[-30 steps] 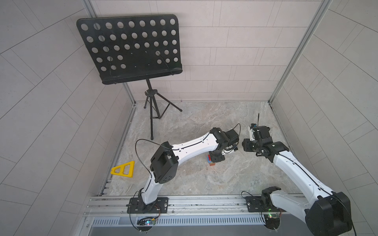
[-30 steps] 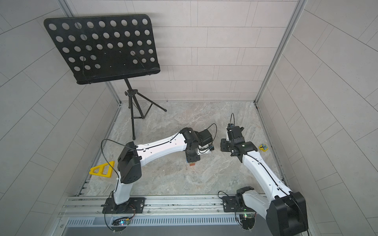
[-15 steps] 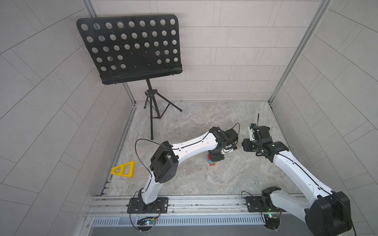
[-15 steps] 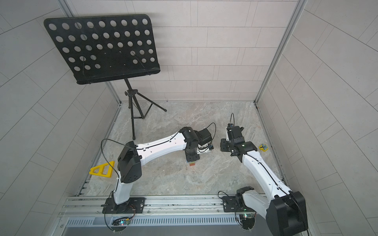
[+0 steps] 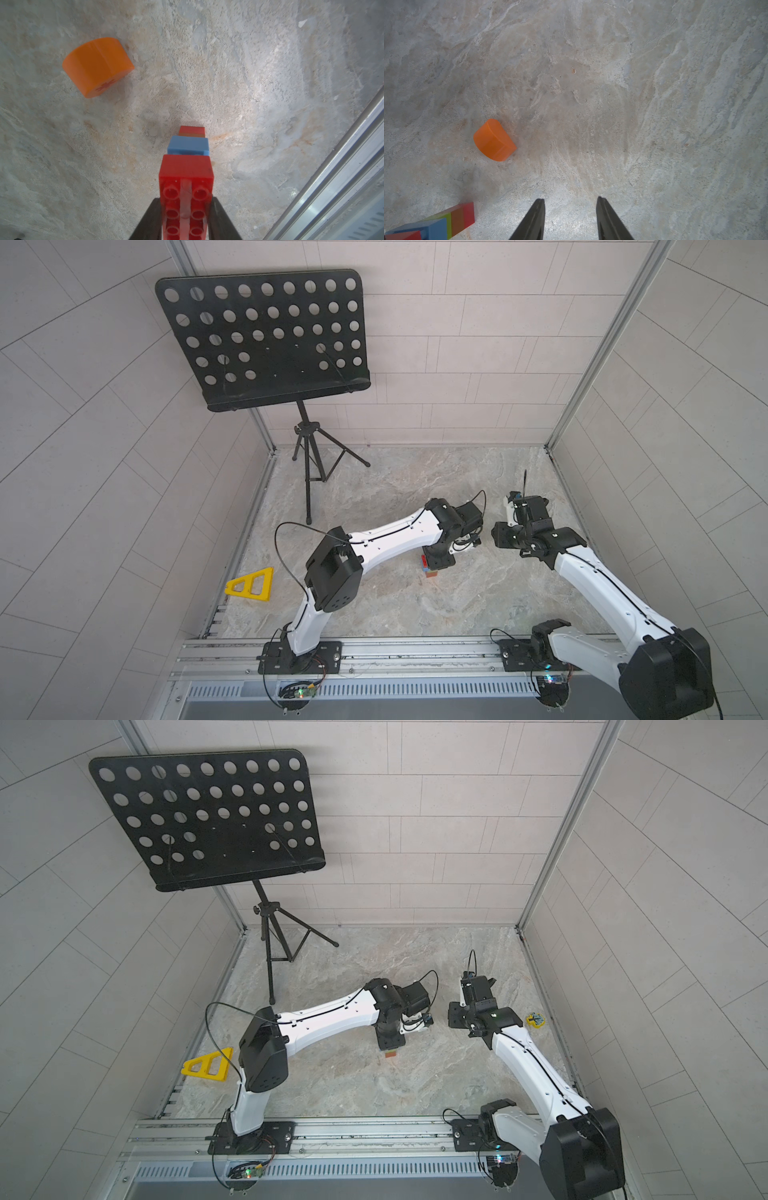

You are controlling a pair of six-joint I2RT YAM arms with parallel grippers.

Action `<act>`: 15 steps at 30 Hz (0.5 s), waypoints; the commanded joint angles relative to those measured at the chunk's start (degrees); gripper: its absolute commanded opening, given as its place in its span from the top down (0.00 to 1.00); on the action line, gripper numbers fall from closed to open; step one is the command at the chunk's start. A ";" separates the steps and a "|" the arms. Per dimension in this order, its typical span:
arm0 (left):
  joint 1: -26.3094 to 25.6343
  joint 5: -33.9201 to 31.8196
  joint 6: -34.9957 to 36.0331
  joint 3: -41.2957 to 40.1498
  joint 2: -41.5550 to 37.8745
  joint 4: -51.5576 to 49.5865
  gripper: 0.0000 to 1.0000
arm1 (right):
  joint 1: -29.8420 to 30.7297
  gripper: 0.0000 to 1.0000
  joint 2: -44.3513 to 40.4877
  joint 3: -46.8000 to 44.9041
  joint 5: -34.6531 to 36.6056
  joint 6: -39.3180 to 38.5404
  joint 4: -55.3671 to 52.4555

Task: Assemble an ice cream with lego
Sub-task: Assemble the lego brick with the lego brick.

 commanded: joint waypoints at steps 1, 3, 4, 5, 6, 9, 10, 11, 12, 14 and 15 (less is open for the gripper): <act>0.16 0.11 0.88 -1.02 1.23 -1.62 0.74 | -0.19 0.54 0.00 -0.85 0.18 -0.34 -0.16; 0.16 0.13 0.89 -1.16 1.33 -1.62 0.74 | -0.30 0.54 0.01 -0.90 0.18 -0.40 -0.14; 0.14 0.05 0.89 -1.17 1.42 -1.66 0.74 | -0.30 0.54 0.01 -0.85 0.13 -0.41 -0.12; 0.15 -0.03 0.89 -1.22 1.50 -1.66 0.74 | -0.29 0.54 0.02 -0.87 0.15 -0.36 -0.11; 0.15 -0.03 0.89 -1.21 1.59 -1.53 0.74 | -0.32 0.54 0.01 -0.85 0.22 -0.33 -0.05; 0.19 0.12 0.89 -1.14 1.78 -1.49 0.74 | -0.33 0.54 0.01 -0.86 0.18 -0.40 -0.06; 0.18 0.14 1.06 -1.20 1.94 -1.47 0.74 | -0.38 0.54 0.01 -0.85 0.18 -0.40 -0.05; 0.16 0.14 1.12 -1.22 2.01 -1.55 0.74 | -0.39 0.54 0.09 -0.85 0.13 -0.40 -0.13; 0.20 0.14 1.15 -1.24 2.11 -1.53 0.74 | -0.39 0.54 0.10 -0.87 0.11 -0.40 -0.07; 0.16 0.27 1.17 -1.40 2.38 -1.62 0.74 | -0.39 0.54 0.10 -0.85 0.09 -0.41 -0.05; 0.18 0.40 1.16 -1.46 2.54 -1.64 0.74 | -0.39 0.54 0.10 -0.90 0.08 -0.38 -0.05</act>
